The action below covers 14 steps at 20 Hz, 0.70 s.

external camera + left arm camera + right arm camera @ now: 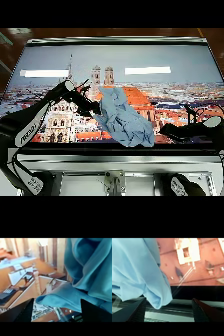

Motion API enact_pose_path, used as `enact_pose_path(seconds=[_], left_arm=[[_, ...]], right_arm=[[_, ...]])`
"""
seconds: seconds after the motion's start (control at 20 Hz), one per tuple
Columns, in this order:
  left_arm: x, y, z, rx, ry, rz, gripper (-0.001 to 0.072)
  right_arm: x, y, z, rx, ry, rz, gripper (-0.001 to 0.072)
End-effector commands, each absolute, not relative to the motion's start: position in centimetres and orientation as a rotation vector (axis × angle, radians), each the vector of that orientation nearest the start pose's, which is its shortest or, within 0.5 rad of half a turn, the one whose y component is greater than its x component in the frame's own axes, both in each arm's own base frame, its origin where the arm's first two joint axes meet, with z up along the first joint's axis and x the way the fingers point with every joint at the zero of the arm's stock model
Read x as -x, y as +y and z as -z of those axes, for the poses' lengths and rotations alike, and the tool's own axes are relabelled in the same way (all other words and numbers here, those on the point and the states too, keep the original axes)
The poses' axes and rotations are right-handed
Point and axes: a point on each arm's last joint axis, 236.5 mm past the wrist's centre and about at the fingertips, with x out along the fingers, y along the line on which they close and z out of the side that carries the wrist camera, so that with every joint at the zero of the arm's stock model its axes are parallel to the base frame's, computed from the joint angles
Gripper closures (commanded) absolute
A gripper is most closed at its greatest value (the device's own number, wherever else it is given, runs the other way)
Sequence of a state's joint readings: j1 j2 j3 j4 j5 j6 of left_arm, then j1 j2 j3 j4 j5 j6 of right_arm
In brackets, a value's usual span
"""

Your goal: Fold the shirts.

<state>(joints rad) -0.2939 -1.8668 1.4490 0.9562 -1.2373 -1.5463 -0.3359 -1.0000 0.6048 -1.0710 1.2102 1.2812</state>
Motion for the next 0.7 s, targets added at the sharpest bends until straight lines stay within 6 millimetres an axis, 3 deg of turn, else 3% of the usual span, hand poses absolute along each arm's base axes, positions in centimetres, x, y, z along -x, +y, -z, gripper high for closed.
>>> enact_pose_path(seconds=[0.0,0.15,0.25,0.3,0.45,0.65], left_arm=[[-37.0,-25.7,11.9,0.372,1.707,0.529,0.0005],[-36.9,-25.9,12.8,0.372,1.717,0.52,0.0283],[-37.3,-26.0,12.8,0.373,1.701,0.519,0.0596],[-37.4,-26.0,12.7,0.366,1.694,0.527,0.067],[-38.1,-26.2,11.6,0.351,1.658,0.553,0.0671],[-38.9,-26.5,9.5,0.329,1.598,0.588,0.0671]], right_arm=[[-24.7,3.1,5.8,-0.543,1.413,-0.16,0.0024],[-24.7,3.1,5.8,-0.558,1.416,-0.147,0.0023],[-24.8,3.0,5.8,-0.558,1.414,-0.144,0.0024],[-24.9,3.0,5.8,-0.56,1.409,-0.141,0.0023],[-24.7,4.0,6.7,-0.632,1.396,-0.142,0.0023],[-23.2,5.7,9.4,-0.725,1.479,-0.167,0.0024]])
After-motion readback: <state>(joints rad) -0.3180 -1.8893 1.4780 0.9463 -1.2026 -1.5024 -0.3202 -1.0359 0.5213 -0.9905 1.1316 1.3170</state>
